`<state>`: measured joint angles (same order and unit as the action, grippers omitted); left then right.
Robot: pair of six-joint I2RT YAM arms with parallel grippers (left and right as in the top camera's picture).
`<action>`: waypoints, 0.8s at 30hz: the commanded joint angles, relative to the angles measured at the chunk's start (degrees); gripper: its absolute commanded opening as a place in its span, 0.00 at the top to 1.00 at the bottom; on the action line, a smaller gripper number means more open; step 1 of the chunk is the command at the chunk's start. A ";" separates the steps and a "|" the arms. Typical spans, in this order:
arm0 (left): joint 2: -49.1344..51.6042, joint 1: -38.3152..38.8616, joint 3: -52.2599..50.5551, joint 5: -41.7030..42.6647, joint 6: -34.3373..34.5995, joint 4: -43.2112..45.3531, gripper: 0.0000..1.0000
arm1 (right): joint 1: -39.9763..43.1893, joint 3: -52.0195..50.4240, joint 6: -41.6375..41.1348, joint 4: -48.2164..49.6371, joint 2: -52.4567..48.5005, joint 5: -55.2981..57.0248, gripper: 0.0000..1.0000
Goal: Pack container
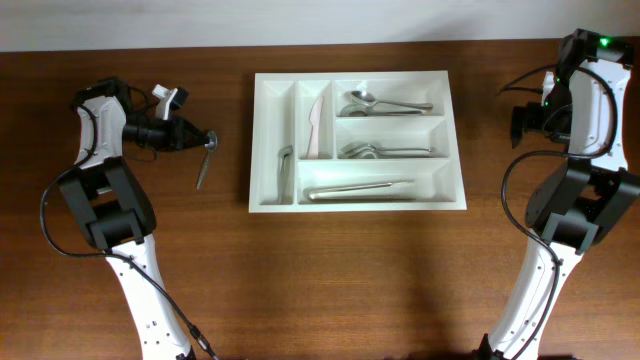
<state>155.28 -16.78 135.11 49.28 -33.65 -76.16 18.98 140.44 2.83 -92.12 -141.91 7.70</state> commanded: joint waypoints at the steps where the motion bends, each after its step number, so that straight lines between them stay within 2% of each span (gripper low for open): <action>1: 1.38 0.22 -0.17 0.04 -1.18 0.02 0.80 | 0.17 0.09 -0.07 0.02 2.40 0.50 0.01; 3: 1.38 0.22 -0.17 0.04 -1.18 0.31 0.78 | 0.17 0.07 -0.07 0.02 2.40 0.50 0.01; 12: 1.38 0.22 -0.17 0.04 -1.18 1.84 0.58 | 0.17 0.09 -0.07 0.02 2.40 0.50 0.01; 24: 1.38 2.38 -0.17 0.04 -2.67 1.49 0.57 | 0.17 0.07 -0.07 0.02 2.40 0.50 0.01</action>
<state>155.28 -15.90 135.11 50.78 -34.50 -74.70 18.98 140.44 2.81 -92.12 -141.91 7.70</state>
